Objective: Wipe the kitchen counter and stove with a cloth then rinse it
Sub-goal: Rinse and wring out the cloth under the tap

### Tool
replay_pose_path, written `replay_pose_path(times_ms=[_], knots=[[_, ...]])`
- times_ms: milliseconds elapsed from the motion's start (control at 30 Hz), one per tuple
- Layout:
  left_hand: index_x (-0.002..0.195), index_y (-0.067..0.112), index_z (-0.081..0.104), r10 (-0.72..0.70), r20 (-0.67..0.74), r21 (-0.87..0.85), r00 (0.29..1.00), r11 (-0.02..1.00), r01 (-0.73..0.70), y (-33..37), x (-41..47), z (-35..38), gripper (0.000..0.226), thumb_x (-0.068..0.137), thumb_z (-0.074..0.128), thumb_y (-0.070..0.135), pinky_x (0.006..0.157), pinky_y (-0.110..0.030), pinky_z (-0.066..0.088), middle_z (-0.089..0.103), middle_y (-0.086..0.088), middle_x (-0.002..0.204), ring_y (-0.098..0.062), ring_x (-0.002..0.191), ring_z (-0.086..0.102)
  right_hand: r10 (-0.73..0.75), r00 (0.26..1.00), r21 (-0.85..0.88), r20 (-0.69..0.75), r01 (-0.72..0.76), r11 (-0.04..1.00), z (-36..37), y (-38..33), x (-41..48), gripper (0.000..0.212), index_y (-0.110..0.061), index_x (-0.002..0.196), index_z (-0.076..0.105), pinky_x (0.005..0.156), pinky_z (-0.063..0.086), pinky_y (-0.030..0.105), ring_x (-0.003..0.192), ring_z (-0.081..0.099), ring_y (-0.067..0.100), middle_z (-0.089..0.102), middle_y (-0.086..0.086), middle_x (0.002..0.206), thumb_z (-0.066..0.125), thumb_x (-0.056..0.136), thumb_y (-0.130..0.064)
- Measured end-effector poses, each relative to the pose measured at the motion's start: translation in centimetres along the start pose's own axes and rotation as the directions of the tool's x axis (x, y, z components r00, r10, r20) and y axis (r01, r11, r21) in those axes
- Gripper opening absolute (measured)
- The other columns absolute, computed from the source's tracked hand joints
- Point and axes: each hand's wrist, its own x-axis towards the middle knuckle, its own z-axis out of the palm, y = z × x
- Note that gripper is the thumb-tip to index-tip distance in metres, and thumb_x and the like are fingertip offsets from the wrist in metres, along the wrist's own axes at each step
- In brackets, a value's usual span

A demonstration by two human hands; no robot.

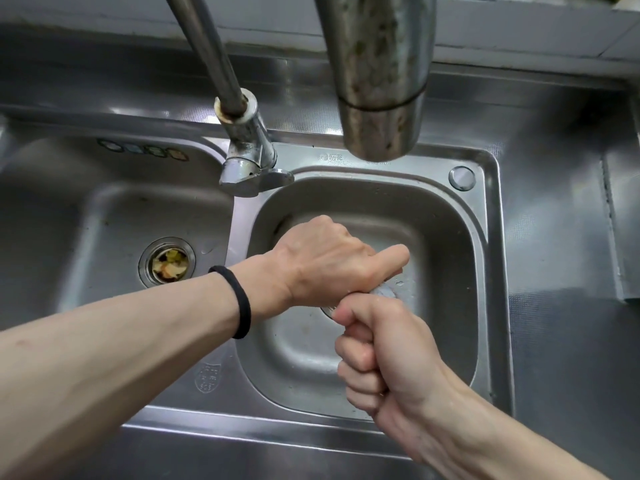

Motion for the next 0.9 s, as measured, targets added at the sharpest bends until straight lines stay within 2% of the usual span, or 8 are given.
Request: replay_pose_path(times_ms=[167,267,333,400,500,667,800,900], knots=[[0.116,0.029,0.037,-0.012,0.046,0.01,0.999,1.0,0.012,-0.1,-0.1,0.7,0.022,0.1,0.023,0.024,0.048,-0.029,0.015,0.052,0.002,0.079,-0.035,0.067,0.052,0.015,1.0,0.042,0.001,-0.015,0.999,0.2,0.2,0.2,0.051,-0.026,0.042,0.025,0.041,0.008,0.013,0.036,0.007,0.012,0.015,-0.004,0.045,0.052,0.083,-0.011],[0.118,0.027,0.042,-0.028,-0.002,-0.019,1.0,0.999,0.028,0.1,-0.1,0.5,0.061,0.082,-0.007,0.031,0.048,-0.029,0.013,0.047,0.001,0.074,-0.036,0.063,0.049,0.009,1.0,0.04,-0.013,-0.008,0.999,0.2,0.3,0.5,0.051,-0.025,0.041,0.026,0.041,0.009,0.013,0.036,0.008,0.012,0.017,-0.003,0.044,0.052,0.083,-0.01],[0.116,0.026,0.043,-0.037,-0.004,-0.039,0.999,0.999,0.037,0.2,-0.2,0.6,0.065,0.079,-0.01,0.031,0.049,-0.029,0.013,0.045,0.001,0.07,-0.036,0.06,0.047,0.002,1.0,0.028,-0.018,-0.001,1.0,0.1,0.4,0.7,0.051,-0.025,0.041,0.026,0.041,0.009,0.013,0.036,0.008,0.012,0.017,-0.004,0.043,0.052,0.083,-0.01],[0.116,0.027,0.04,-0.037,0.002,-0.011,0.999,0.999,0.037,0.1,-0.1,1.0,0.047,0.091,0.0,0.029,0.048,-0.029,0.014,0.053,-0.002,0.072,-0.036,0.06,0.048,-0.003,1.0,0.005,-0.021,0.003,1.0,0.0,0.7,0.9,0.051,-0.025,0.041,0.027,0.04,0.01,0.013,0.036,0.009,0.013,0.017,-0.004,0.044,0.052,0.083,-0.011],[0.113,0.028,0.029,-0.071,0.071,-0.015,0.995,0.997,0.073,-0.1,-0.2,1.5,0.013,0.102,0.032,0.022,0.047,-0.03,0.017,0.07,-0.002,0.088,-0.036,0.063,0.05,-0.006,0.999,-0.072,-0.034,0.004,0.997,-0.5,0.8,1.5,0.051,-0.023,0.039,0.029,0.04,0.012,0.015,0.038,0.01,0.013,0.021,-0.004,0.044,0.054,0.082,-0.012],[0.113,0.027,0.031,-0.143,0.05,-0.029,0.988,0.989,0.144,0.4,-0.3,2.1,0.015,0.102,0.038,0.021,0.047,-0.031,0.015,0.072,-0.002,0.088,-0.036,0.06,0.047,-0.086,0.993,-0.173,-0.079,0.071,0.982,-1.2,1.2,2.2,0.044,-0.025,0.048,0.028,0.043,0.014,0.017,0.04,0.012,0.016,0.019,0.0,0.049,0.054,0.08,-0.011],[0.119,0.022,0.041,-0.159,0.071,-0.039,0.985,0.986,0.162,0.2,-0.1,2.2,0.018,0.102,0.038,0.022,0.048,-0.032,0.017,0.071,-0.006,0.086,-0.037,0.063,0.051,-0.029,0.999,-0.162,-0.036,0.023,0.987,-1.5,1.0,2.8,0.047,-0.025,0.047,0.032,0.04,0.014,0.016,0.039,0.014,0.013,0.023,-0.004,0.046,0.056,0.086,-0.013],[0.106,0.022,0.045,-0.263,0.073,-0.145,0.962,0.952,0.271,0.3,-0.7,2.3,0.013,0.096,0.053,0.028,0.048,-0.034,0.018,0.051,-0.003,0.07,-0.032,0.053,0.037,-0.078,0.996,-0.296,0.035,0.085,0.951,-2.7,0.8,3.1,0.041,-0.026,0.052,0.041,0.038,0.02,0.02,0.042,0.022,0.011,0.032,-0.008,0.052,0.064,0.086,-0.026]])
